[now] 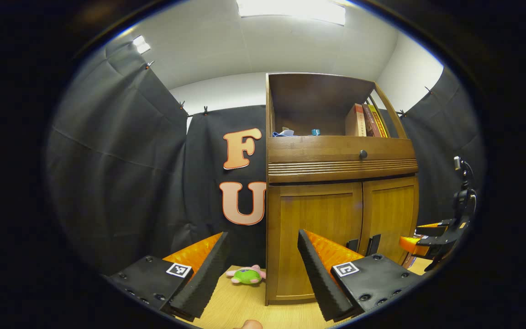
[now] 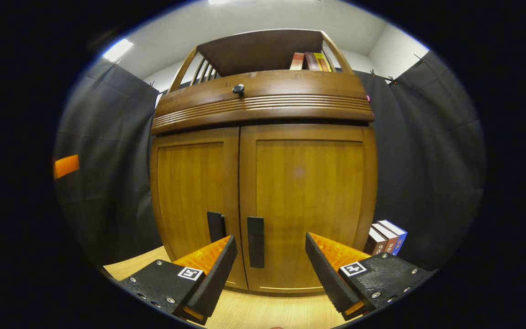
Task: Open the right door of the double-door shoe cabinet with the right hand, and open the left door with the left hand.
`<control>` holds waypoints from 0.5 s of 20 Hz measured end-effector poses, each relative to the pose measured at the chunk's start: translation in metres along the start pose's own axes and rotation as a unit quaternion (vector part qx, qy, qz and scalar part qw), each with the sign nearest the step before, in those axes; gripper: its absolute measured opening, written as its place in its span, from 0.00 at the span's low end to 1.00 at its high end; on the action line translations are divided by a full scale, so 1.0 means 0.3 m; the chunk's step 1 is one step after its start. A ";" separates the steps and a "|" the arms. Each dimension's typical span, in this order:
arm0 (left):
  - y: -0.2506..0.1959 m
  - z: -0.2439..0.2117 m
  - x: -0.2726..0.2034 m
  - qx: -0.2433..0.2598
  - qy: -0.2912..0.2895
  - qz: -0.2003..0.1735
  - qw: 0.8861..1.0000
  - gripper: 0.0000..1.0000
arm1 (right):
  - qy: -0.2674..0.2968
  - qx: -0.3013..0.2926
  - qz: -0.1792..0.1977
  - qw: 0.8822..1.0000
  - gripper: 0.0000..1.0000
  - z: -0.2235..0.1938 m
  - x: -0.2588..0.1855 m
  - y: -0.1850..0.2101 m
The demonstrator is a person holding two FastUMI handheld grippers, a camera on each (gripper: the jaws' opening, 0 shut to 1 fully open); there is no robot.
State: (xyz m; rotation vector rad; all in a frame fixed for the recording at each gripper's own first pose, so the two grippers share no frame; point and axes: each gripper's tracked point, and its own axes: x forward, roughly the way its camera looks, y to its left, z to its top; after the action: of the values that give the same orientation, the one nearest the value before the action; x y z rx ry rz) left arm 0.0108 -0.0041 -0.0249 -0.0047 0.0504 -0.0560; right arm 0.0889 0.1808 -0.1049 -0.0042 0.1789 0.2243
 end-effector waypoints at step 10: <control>0.095 -0.041 -0.013 -0.001 0.005 0.017 1.000 0.96 | 0.027 -0.006 -0.009 1.000 0.94 -0.156 0.235 0.060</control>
State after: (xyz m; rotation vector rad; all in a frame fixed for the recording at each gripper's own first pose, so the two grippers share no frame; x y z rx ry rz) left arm 0.0077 0.0245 -0.0370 -0.0063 0.0596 -0.0226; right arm 0.1443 0.2129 -0.1631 -0.0240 0.2306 0.2066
